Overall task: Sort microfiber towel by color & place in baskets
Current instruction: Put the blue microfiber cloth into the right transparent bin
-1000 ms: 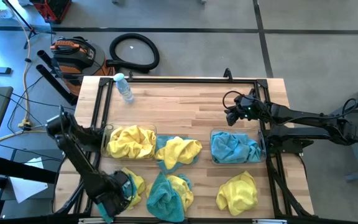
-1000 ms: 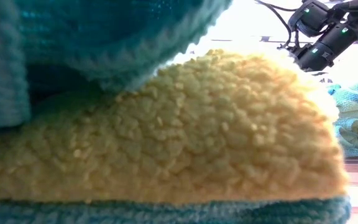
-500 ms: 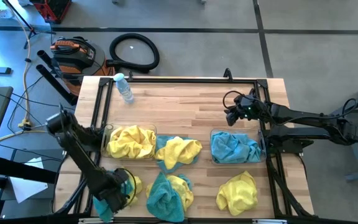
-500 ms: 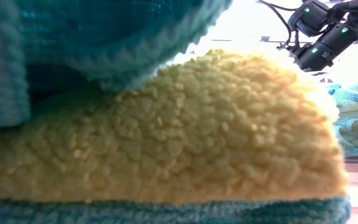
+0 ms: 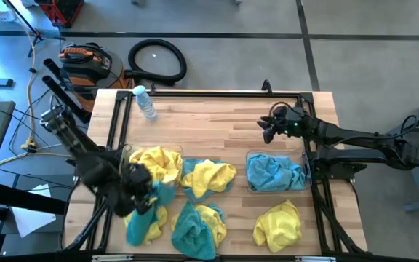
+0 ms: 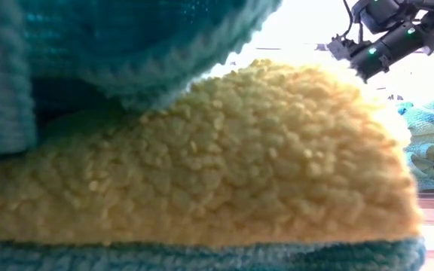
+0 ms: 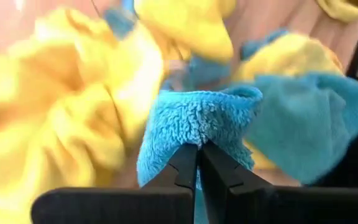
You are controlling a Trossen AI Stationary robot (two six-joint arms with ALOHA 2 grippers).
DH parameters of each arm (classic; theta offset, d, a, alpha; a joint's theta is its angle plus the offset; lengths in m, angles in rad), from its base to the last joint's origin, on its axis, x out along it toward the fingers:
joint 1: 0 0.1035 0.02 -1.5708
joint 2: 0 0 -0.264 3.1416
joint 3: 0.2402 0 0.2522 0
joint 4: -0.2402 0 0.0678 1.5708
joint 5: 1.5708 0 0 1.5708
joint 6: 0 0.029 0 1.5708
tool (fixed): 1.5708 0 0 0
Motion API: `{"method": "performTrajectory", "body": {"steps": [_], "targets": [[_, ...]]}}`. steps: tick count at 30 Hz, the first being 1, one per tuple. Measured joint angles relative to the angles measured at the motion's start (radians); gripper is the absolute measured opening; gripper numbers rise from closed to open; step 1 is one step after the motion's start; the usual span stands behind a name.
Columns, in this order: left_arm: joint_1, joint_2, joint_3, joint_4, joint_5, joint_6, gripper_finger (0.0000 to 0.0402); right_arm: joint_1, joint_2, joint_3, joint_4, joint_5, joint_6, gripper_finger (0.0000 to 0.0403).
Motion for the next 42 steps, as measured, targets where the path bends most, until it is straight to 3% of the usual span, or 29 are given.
{"method": "performTrajectory", "body": {"steps": [5, 12, 17, 20, 27, 33, 39, 42], "targets": [[0.185, -0.043, 0.000, 0.087, 0.024, 0.320, 0.0000, 0.000, 0.018, 0.000, 0.157, -0.149, -0.050, 0.0133], [0.404, -0.060, 0.000, 0.421, 0.187, 0.812, 0.0000, 0.087, 0.161, 0.000, 0.506, -0.302, -0.115, 0.0140], [0.543, -0.060, 0.000, 0.524, 0.211, 0.965, 0.0000, 0.221, 0.314, 0.003, 0.807, -0.309, -0.227, 0.0165], [0.630, -0.060, 0.000, 0.572, 0.213, 1.014, 0.0000, 0.285, 0.405, 0.055, 0.890, -0.304, -0.271, 0.0187], [0.783, -0.051, 0.000, 0.720, 0.335, 1.052, 0.0000, 0.351, 0.625, 0.305, 0.798, -0.273, -0.349, 0.0238], [0.804, -0.045, 0.000, 0.754, 0.346, 1.071, 0.0000, 0.351, 0.788, 0.548, 0.536, -0.219, -0.381, 0.0268], [0.804, -0.045, 0.000, 0.761, 0.343, 1.071, 0.0000, 0.351, 0.925, 0.753, 0.327, -0.115, -0.347, 0.0266], [0.804, -0.045, 0.000, 0.759, 0.341, 1.071, 0.0000, 0.351, 0.965, 0.819, 0.257, -0.101, -0.346, 0.0241]]}}
